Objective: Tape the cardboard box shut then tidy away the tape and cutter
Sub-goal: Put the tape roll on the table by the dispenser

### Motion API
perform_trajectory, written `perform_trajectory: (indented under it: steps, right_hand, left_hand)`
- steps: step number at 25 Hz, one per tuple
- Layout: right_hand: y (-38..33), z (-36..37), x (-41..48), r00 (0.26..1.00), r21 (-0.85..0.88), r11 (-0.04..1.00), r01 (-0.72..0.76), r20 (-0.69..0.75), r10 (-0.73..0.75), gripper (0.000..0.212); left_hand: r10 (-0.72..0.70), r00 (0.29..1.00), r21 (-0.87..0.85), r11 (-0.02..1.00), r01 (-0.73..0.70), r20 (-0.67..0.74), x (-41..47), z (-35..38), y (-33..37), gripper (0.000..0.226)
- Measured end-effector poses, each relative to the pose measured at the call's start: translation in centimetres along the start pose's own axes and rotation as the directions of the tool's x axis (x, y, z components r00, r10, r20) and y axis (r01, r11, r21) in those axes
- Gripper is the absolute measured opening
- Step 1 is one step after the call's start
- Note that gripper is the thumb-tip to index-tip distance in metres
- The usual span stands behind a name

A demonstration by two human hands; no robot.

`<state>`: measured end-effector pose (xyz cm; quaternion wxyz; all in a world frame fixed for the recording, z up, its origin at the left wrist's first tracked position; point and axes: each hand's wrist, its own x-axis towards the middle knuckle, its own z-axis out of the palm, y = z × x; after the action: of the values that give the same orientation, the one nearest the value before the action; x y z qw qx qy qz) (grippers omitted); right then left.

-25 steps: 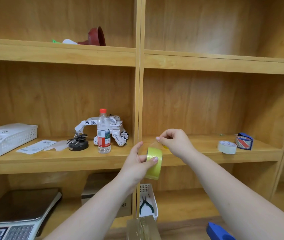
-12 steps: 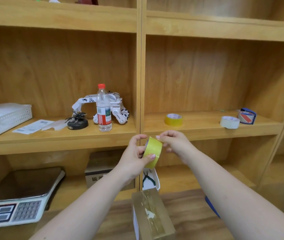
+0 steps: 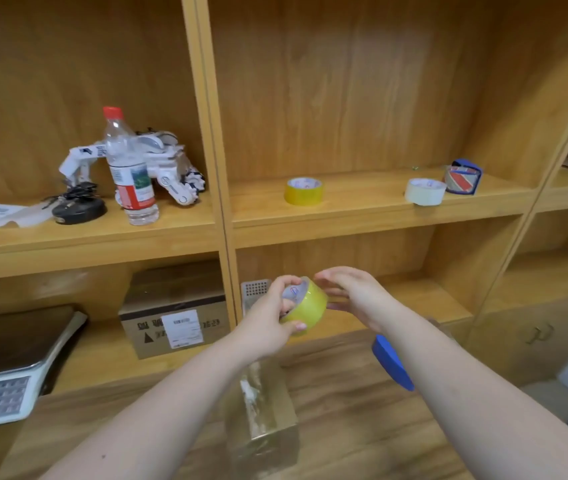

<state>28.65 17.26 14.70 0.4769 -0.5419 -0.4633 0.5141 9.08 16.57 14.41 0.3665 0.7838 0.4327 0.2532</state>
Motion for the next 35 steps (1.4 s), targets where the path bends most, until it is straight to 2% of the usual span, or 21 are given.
perform_trajectory:
  steps: [2,3,5,8,11,13,17,19,23,27,31,35]
  right_hand:
    - [0.9,-3.5,-0.1,0.986,-0.106,0.994,0.005,0.164,0.013,0.052]
    - [1.5,-5.4,0.0,0.974,-0.216,0.976,0.009,0.223,0.04,0.07]
    - [2.8,-8.8,0.2,0.968,-0.407,0.912,0.047,0.246,0.059,0.091]
    - [5.0,-13.6,0.9,0.992,-0.505,0.861,0.054,0.128,0.012,0.09]
    - [7.0,-19.4,2.0,1.0,-0.511,0.859,0.023,0.028,-0.01,0.092]
    - [8.3,-22.8,2.5,1.0,-0.498,0.867,0.005,0.002,-0.005,0.094]
    - [11.5,-28.2,3.2,1.0,-0.481,0.876,-0.007,-0.005,0.006,0.095]
    - [13.4,-30.4,3.7,0.999,-0.465,0.885,-0.04,-0.03,0.029,0.096]
    - [18.1,-33.8,4.8,0.995,-0.439,0.895,-0.076,-0.089,0.041,0.096]
    - [23.6,-35.4,5.8,0.964,-0.479,0.846,-0.235,-0.225,0.14,0.099]
    - [27.2,-36.1,6.8,0.931,-0.421,0.847,-0.326,-0.297,0.211,0.102]
    - [30.6,-35.9,8.2,0.895,-0.489,0.775,-0.399,-0.393,0.213,0.1]
  left_hand:
    - [0.017,1.0,0.092,0.996,-0.019,0.027,2.1,2.7,0.3,0.062]
    - [0.051,0.998,0.154,0.986,-0.057,0.044,3.3,4.3,0.6,0.063]
    - [0.107,0.991,0.288,0.949,-0.127,0.086,5.6,7.6,1.6,0.065]
    - [0.105,0.985,0.346,0.927,-0.148,0.138,9.2,12.6,2.8,0.069]
    - [0.123,0.986,0.291,0.945,-0.151,0.113,12.9,17.2,3.7,0.07]
    - [0.068,0.992,0.209,0.974,-0.089,0.105,15.2,19.8,3.9,0.08]
    - [-0.087,0.976,0.069,0.995,0.075,0.2,19.9,25.6,3.9,0.115]
    - [-0.164,0.953,0.076,0.986,0.149,0.256,21.9,28.1,3.6,0.124]
    - [-0.188,0.93,0.167,0.976,0.141,0.317,25.1,32.9,2.0,0.123]
    - [-0.202,0.916,0.156,0.975,0.157,0.346,27.1,37.1,-0.1,0.116]
    - [-0.238,0.881,0.218,0.963,0.159,0.409,29.0,41.1,-2.9,0.118]
    - [-0.259,0.829,0.297,0.948,0.119,0.495,30.1,43.8,-4.8,0.116]
